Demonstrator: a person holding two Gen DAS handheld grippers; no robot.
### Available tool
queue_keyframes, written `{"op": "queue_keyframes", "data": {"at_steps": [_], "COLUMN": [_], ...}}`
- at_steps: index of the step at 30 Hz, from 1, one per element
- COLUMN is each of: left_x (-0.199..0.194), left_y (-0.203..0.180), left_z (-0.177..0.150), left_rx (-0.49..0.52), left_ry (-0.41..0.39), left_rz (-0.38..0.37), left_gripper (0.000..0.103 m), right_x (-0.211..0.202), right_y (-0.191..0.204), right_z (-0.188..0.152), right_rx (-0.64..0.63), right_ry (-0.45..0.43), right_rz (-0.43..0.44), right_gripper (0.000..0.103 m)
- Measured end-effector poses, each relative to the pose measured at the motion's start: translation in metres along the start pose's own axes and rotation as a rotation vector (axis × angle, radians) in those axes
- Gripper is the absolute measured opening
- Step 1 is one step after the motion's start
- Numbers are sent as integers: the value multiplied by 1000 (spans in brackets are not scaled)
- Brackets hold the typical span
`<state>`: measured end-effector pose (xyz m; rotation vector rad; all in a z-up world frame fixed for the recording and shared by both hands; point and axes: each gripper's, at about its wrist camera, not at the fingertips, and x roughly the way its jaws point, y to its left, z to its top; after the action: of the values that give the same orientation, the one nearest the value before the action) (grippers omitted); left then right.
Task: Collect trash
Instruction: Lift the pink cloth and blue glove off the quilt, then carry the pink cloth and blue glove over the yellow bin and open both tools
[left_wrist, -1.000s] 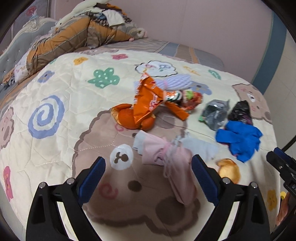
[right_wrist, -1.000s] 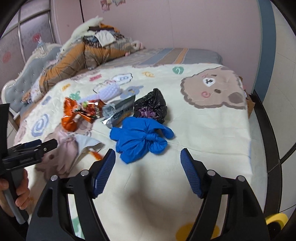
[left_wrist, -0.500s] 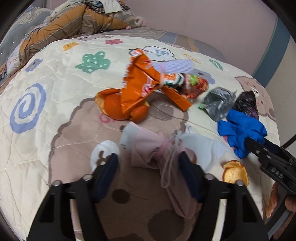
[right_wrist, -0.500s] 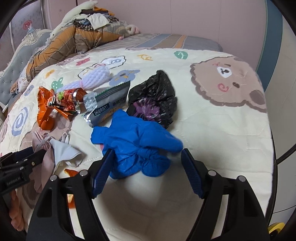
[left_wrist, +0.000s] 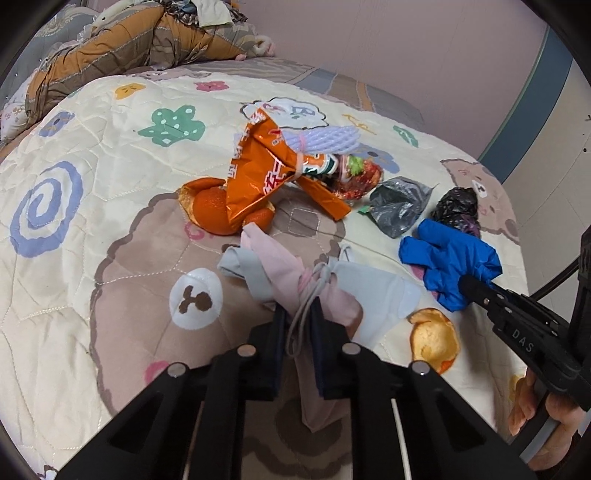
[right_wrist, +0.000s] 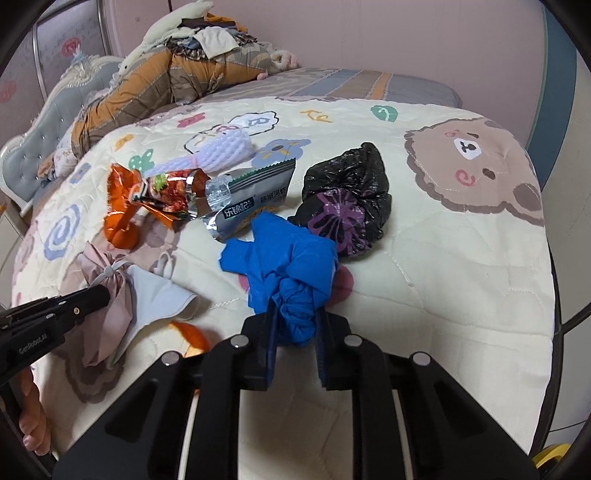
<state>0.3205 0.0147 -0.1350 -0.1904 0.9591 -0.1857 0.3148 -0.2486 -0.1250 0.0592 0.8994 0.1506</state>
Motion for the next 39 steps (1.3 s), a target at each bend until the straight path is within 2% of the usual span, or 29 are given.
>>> {"op": "queue_keyframes", "data": {"at_steps": [17,26,39], "left_x": [-73,-114,-152], "left_y": [7,6,-21], "left_z": [-9,-18,-30], "left_rx": [34,66,123], "left_ry": [-109,-177,-239], "left_rz": [-75,-56,-91], "left_gripper": [10,9,6], "right_x": [-96,-137,-198], "right_y": [1,3,-10], "right_z": [-16,-29,-59], "right_rx": [0,-2,12], "right_ry": [-139,-187,-253], "right_rz": [35,47,22], "right_gripper": [14,14,14]}}
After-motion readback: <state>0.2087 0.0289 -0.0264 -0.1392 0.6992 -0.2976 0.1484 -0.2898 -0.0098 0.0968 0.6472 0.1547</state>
